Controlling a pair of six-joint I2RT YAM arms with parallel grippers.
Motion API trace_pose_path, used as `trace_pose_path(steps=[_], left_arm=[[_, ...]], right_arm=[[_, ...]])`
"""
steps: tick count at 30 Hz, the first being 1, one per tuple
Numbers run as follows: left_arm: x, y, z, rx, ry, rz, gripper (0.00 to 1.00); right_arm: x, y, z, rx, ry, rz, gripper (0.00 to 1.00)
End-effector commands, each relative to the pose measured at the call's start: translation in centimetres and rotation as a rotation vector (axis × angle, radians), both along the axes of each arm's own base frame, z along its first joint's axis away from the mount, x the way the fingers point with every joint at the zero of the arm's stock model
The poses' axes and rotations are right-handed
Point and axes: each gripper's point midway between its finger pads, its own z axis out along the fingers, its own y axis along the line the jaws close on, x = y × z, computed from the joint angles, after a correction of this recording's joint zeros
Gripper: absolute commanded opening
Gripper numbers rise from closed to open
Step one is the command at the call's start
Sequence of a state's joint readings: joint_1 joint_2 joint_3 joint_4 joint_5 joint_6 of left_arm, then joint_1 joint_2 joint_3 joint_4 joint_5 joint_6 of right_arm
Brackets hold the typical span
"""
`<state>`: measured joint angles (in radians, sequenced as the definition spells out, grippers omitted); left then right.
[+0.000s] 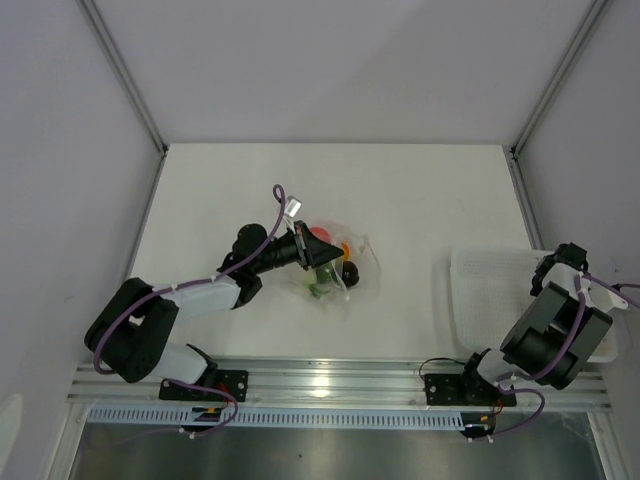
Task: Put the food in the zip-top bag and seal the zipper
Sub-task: Pick up the fake fruit from the bin.
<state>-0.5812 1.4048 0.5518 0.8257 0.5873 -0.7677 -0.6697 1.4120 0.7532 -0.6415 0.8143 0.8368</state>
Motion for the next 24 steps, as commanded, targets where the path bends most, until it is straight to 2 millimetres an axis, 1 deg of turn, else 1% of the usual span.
trace_pose_path(steps=[1, 3, 4, 5, 6, 7, 8, 9, 12, 13, 15, 18, 21, 22, 24], left_arm=[[0.2, 0.5, 1.5, -0.022, -0.073, 0.016, 0.01], [0.2, 0.5, 1.5, -0.022, -0.072, 0.016, 0.01], [0.2, 0.5, 1.5, -0.021, -0.070, 0.016, 0.01], [0.2, 0.5, 1.6, -0.022, -0.073, 0.016, 0.01], [0.2, 0.5, 1.5, -0.020, -0.072, 0.016, 0.01], [0.2, 0.5, 1.5, -0.019, -0.072, 0.018, 0.01], [0.2, 0.5, 1.5, -0.018, -0.073, 0.018, 0.00], [0.2, 0.5, 1.4, -0.014, -0.070, 0.019, 0.01], [0.3, 0.6, 1.4, -0.010, -0.071, 0.024, 0.01], [0.3, 0.6, 1.4, -0.009, -0.071, 0.025, 0.01], [0.3, 0.6, 1.3, -0.007, -0.069, 0.027, 0.01], [0.3, 0.7, 1.4, -0.004, -0.069, 0.033, 0.00], [0.4, 0.8, 1.3, 0.003, -0.066, 0.037, 0.01], [0.4, 0.7, 1.1, 0.006, -0.063, 0.039, 0.01], [0.5, 0.8, 0.9, 0.012, -0.057, 0.045, 0.01]], right_arm=[[-0.5, -0.6, 0.7, -0.037, 0.011, -0.027, 0.47], [-0.3, -0.6, 0.7, -0.039, -0.003, -0.017, 0.37], [-0.2, -0.6, 0.9, -0.044, -0.012, -0.013, 0.28], [-0.2, -0.4, 0.7, -0.039, -0.014, -0.006, 0.23], [0.1, -0.3, 0.8, -0.041, -0.023, 0.006, 0.22], [0.3, -0.2, 1.0, -0.049, -0.032, 0.014, 0.17], [0.5, -0.1, 1.3, -0.056, -0.035, 0.023, 0.16], [1.1, 0.2, 1.6, -0.064, -0.037, 0.049, 0.14], [2.0, 0.6, 3.2, -0.110, -0.052, 0.087, 0.06], [2.3, 0.6, 4.0, -0.128, -0.069, 0.094, 0.02], [2.7, 0.8, 4.8, -0.140, -0.086, 0.110, 0.00], [3.5, 1.4, 6.2, -0.148, -0.122, 0.145, 0.00], [4.6, 2.3, 7.3, -0.147, -0.159, 0.202, 0.00], [5.1, 2.5, 7.8, -0.148, -0.171, 0.223, 0.00], [6.4, 3.5, 8.5, -0.138, -0.202, 0.301, 0.00]])
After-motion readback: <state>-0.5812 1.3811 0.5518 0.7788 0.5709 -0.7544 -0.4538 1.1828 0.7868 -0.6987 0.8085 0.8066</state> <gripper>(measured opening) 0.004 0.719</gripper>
